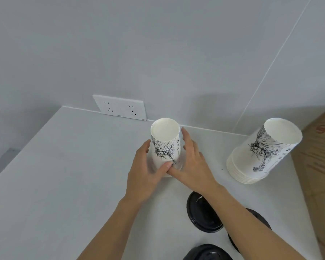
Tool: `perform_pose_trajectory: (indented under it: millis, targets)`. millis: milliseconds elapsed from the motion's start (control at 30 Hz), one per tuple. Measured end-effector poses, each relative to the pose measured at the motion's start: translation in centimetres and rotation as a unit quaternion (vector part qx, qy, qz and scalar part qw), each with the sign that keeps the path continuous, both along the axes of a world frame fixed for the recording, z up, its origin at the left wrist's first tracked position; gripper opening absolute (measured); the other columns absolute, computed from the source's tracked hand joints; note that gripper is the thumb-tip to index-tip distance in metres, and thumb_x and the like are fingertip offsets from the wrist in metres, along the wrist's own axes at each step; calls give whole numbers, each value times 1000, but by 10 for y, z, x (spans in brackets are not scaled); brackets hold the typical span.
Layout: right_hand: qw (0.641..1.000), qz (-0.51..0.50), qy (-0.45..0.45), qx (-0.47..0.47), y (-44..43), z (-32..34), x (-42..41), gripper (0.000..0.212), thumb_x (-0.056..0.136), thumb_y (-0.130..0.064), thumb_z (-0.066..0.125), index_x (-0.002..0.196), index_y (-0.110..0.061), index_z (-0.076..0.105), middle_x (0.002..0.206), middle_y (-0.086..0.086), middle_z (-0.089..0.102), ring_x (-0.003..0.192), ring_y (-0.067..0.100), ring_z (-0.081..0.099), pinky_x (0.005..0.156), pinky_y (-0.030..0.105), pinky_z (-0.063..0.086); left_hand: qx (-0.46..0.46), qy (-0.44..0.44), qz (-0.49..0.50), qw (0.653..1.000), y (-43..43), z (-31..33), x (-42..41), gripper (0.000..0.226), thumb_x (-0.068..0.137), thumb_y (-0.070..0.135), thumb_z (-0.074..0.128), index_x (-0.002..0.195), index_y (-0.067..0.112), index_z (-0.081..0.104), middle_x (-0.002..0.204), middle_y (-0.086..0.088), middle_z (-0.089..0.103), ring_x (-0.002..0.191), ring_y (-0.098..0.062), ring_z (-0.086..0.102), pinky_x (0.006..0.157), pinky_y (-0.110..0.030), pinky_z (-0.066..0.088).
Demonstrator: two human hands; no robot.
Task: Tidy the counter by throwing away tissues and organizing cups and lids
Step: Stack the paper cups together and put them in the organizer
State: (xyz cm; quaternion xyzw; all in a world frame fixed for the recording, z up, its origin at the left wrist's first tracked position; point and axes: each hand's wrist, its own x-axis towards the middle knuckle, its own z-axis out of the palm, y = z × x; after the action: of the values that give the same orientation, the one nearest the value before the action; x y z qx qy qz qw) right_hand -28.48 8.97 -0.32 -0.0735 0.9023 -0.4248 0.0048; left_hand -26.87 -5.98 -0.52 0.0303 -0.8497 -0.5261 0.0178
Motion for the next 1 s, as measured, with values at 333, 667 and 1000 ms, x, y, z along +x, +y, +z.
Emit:
perform_pose_trajectory:
  millis: [333, 667, 1000]
  targets:
    - [988, -2, -40, -151, -13, -13, -13, 103, 55, -35, 84, 136, -41, 22, 129, -14, 48, 119, 15, 52, 94, 46, 48, 108, -7, -35, 993, 13, 4, -9, 58, 64, 51, 69, 116, 42, 44, 119, 18, 58, 105, 4, 56, 84, -21, 49]
    - [974, -24, 85, -208, 3, 86, -10, 111, 55, -42, 84, 143, -35, 16, 133, -8, 47, 123, 24, 47, 85, 53, 52, 148, 125, -66, 979, 38, 106, -10, 60, 60, 49, 66, 115, 39, 46, 116, 18, 60, 100, 2, 59, 70, -9, 47]
    - [934, -31, 262, -243, 84, 222, 30, 88, 63, -22, 80, 117, -65, 25, 129, -13, 50, 121, 15, 52, 81, 48, 56, 81, 274, -162, 945, 115, 229, -5, 51, 65, 55, 65, 109, 42, 43, 113, 16, 61, 105, -7, 59, 82, -40, 52]
